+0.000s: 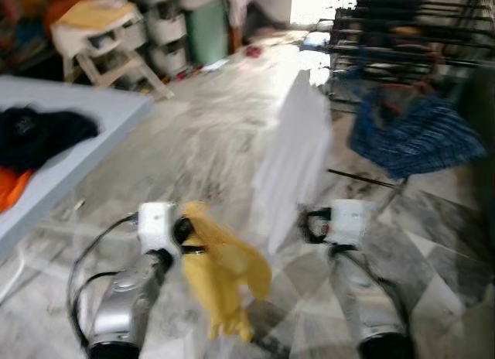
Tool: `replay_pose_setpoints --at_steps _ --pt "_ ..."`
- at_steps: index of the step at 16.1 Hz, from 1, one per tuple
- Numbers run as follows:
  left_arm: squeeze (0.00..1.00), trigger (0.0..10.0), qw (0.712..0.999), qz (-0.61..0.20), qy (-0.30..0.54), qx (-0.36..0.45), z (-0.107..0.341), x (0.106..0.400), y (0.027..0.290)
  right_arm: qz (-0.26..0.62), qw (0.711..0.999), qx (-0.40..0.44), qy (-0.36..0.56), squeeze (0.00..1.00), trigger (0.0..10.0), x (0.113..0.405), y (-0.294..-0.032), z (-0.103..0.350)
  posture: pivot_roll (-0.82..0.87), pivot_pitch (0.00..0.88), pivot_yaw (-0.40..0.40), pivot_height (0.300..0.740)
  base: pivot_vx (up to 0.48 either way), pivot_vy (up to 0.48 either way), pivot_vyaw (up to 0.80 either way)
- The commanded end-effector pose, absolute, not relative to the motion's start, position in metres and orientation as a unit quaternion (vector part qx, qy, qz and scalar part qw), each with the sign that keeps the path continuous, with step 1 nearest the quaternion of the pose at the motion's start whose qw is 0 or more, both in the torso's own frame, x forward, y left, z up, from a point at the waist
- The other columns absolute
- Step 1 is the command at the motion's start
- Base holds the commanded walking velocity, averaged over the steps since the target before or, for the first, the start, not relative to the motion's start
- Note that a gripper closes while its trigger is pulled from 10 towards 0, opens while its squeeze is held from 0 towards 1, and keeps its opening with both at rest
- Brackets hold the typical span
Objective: Hang hanger
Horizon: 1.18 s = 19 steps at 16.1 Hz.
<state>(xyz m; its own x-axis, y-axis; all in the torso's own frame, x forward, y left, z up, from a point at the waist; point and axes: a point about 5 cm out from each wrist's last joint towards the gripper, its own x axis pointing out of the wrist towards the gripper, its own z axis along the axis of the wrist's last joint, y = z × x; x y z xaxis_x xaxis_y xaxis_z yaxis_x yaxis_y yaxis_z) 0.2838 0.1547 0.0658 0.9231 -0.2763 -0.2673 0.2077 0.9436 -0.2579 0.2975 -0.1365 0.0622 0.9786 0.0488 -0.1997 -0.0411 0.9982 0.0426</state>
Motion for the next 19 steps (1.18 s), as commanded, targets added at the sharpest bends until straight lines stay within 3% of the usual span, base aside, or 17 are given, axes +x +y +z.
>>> replay_pose_setpoints --at_steps 1,9,14,19 --pt "0.0 10.0 0.976 -0.139 0.124 -0.111 0.078 0.289 0.146 0.01 0.995 0.012 0.099 0.0 10.0 0.298 -0.147 0.063 -0.07 0.0 0.071 0.74 0.326 0.0 0.0" --pt "0.0 10.0 0.977 -0.139 0.126 -0.104 0.079 0.286 0.147 0.008 0.997 -0.011 0.072 0.0 10.0 0.302 -0.146 0.07 -0.06 0.0 0.07 0.74 0.323 0.0 0.0" --pt "0.0 10.0 0.975 -0.153 0.128 -0.101 0.079 0.287 0.141 0.003 0.998 -0.013 0.057 0.0 10.0 0.306 -0.147 0.078 -0.07 0.0 0.081 0.74 0.366 0.0 -0.69" --pt "0.0 10.0 0.975 -0.155 0.127 -0.098 0.079 0.291 0.14 0.005 0.998 -0.013 0.058 0.0 10.0 0.308 -0.144 0.077 -0.07 0.0 0.079 0.74 0.381 0.0 0.0"
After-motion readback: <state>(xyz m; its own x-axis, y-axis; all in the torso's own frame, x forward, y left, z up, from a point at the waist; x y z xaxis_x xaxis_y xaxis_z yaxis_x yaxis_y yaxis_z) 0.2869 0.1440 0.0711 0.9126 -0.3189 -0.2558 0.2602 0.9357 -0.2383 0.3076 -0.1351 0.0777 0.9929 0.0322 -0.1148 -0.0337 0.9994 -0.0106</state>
